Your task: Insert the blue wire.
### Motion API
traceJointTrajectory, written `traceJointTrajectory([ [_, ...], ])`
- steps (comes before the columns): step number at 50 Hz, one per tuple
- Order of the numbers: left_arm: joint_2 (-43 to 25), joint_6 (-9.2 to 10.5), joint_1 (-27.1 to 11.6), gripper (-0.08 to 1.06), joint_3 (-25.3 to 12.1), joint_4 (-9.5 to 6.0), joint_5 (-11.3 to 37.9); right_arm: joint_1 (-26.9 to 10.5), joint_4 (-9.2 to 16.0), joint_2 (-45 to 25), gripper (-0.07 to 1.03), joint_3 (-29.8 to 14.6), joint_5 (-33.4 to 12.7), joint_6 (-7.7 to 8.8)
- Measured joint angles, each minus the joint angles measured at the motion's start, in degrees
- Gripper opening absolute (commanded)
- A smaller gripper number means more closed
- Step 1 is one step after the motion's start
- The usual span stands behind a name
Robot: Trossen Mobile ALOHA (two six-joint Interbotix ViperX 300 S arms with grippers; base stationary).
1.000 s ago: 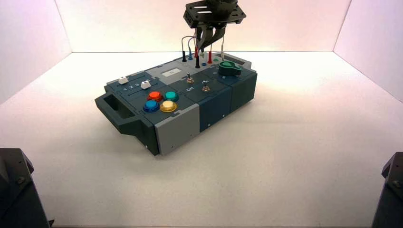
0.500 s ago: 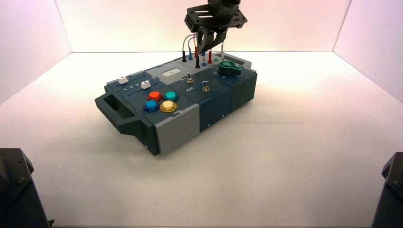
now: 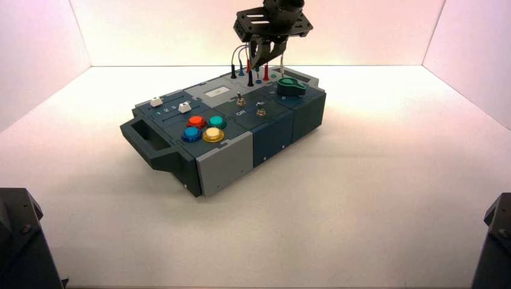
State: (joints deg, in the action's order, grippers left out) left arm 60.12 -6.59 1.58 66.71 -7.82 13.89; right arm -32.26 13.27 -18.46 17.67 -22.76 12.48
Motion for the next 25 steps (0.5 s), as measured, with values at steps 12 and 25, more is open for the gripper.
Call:
traceJointTrajectory([
  [12, 0.0, 0.0, 0.0, -0.03, 0.0, 0.0, -0.1, 0.0, 0.0, 0.0, -0.02, 0.0, 0.0, 0.0],
  [25, 0.1, 0.0, 0.0, -0.03, 0.0, 0.0, -0.1, -0.1, 0.0, -0.3, -0.02, 0.2, 0.4, 0.0],
])
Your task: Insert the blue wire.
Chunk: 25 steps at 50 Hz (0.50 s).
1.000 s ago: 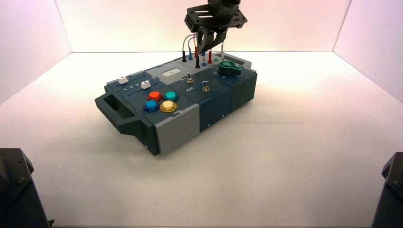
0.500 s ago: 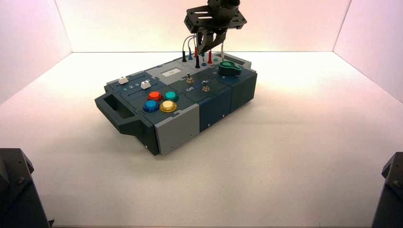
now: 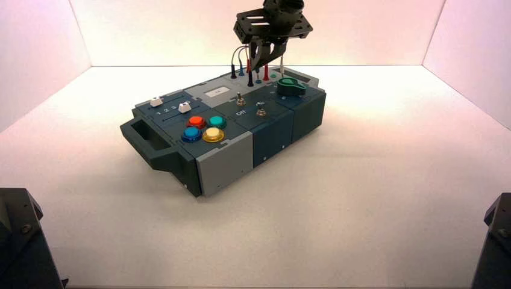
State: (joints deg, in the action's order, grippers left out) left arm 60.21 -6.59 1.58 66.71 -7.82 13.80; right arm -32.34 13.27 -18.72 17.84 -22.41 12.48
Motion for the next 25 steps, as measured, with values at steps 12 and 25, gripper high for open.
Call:
traceJointTrajectory([
  [12, -0.1, 0.0, 0.0, -0.03, 0.0, 0.0, 0.0, 0.0, 0.0, -1.1, -0.02, 0.4, 0.4, -0.09],
  [25, -0.1, 0.0, 0.0, -0.03, 0.0, 0.0, 0.0, 0.1, 0.0, -1.1, -0.02, 0.4, 0.8, 0.0],
])
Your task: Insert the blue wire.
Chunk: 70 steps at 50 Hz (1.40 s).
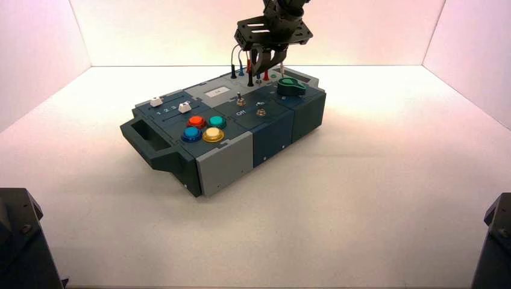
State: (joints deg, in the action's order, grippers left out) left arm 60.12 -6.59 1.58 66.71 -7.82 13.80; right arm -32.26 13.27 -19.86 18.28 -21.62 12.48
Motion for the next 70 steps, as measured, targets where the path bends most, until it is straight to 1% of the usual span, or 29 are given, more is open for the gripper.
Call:
traceJointTrajectory([
  [35, 0.1, 0.0, 0.0, -0.03, 0.0, 0.09, -0.1, 0.1, -0.4, 0.1, -0.02, -0.5, 0.5, 0.09],
  [49, 0.0, 0.0, 0.0, -0.03, 0.0, 0.09, -0.2, 0.2, -0.8, 0.0, -0.02, -1.4, 0.5, 0.09],
  [70, 0.1, 0.0, 0.0, -0.03, 0.0, 0.09, -0.2, 0.4, -1.5, 0.0, -0.02, -1.5, 0.5, 0.18],
])
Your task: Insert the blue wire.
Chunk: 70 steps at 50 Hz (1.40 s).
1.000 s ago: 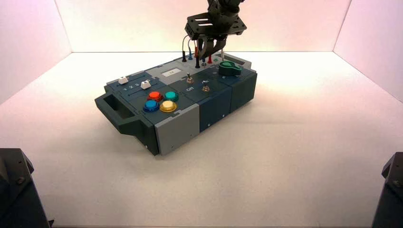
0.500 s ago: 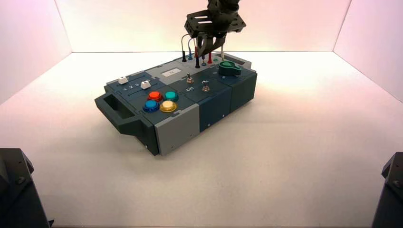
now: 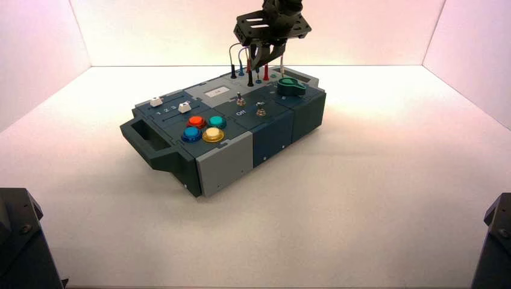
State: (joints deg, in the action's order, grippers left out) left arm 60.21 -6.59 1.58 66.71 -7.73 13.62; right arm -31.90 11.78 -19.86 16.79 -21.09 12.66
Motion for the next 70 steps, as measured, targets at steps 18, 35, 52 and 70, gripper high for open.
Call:
traceJointTrajectory([
  [18, -0.1, 0.0, 0.0, -0.03, 0.0, 0.0, 0.0, 0.3, -0.2, 0.0, -0.02, -0.1, 0.0, 0.0],
  [35, 0.0, 0.0, 0.0, -0.03, 0.0, 0.0, -0.1, 0.3, -0.2, -0.5, -0.02, 0.0, 0.0, 0.0],
  [52, 0.0, 0.0, 0.0, -0.03, 0.0, 0.0, 0.0, 0.3, -0.2, -0.7, -0.02, -0.2, 0.1, 0.0],
  [70, -0.1, 0.0, 0.0, -0.03, 0.0, 0.09, -0.1, 0.3, -0.2, -1.0, -0.02, -1.2, 0.0, 0.0],
])
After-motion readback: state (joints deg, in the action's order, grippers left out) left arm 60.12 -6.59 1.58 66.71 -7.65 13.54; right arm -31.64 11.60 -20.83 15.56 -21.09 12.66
